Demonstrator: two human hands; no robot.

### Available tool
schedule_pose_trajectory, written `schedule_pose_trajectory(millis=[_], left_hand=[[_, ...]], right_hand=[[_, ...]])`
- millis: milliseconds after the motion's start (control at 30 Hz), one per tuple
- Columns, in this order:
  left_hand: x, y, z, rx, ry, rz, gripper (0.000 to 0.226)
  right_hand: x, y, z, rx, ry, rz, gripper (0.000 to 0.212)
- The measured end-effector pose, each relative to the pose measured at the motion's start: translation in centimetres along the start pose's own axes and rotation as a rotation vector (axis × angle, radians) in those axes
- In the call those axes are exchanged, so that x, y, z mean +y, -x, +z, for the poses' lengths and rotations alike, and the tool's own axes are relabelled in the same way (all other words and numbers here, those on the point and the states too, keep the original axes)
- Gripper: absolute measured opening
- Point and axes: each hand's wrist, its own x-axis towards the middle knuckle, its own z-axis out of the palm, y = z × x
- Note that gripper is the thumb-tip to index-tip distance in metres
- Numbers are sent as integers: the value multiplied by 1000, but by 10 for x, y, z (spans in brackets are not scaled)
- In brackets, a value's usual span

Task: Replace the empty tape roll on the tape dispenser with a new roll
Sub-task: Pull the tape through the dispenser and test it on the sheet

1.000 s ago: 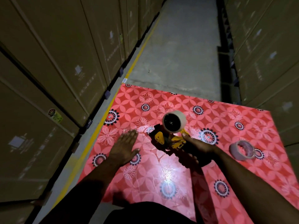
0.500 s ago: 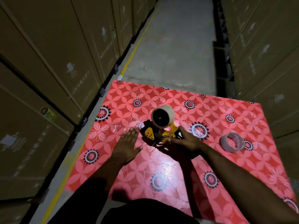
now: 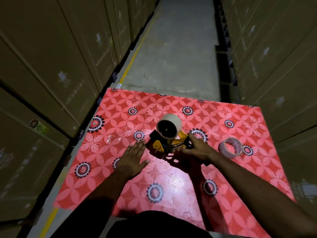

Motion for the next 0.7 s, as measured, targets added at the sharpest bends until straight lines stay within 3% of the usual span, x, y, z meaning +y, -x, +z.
schedule_pose_trajectory(millis=[100,200,300,433,567,700], left_hand=[[3,2,1,21,-14,-2,84],[12,0,-1,31,-23,-31,93],[37,1,-4,0,-25,-2,87],[54,-2,4,-8,38,-4,81],[45,-4,10,1,-7,38,82],[47,-4,13,28,-1,58,80]], right_hand=[[8,9,-6,-3,-6,-19,68],[20,14,-10,7,17,-2,55],[19,12,-10,-2,63,-20,46],[14,14,-11,6,34,-10,50],[27,25,-11,-31,73,11,77],[42,34,-20,1,100,33,67]])
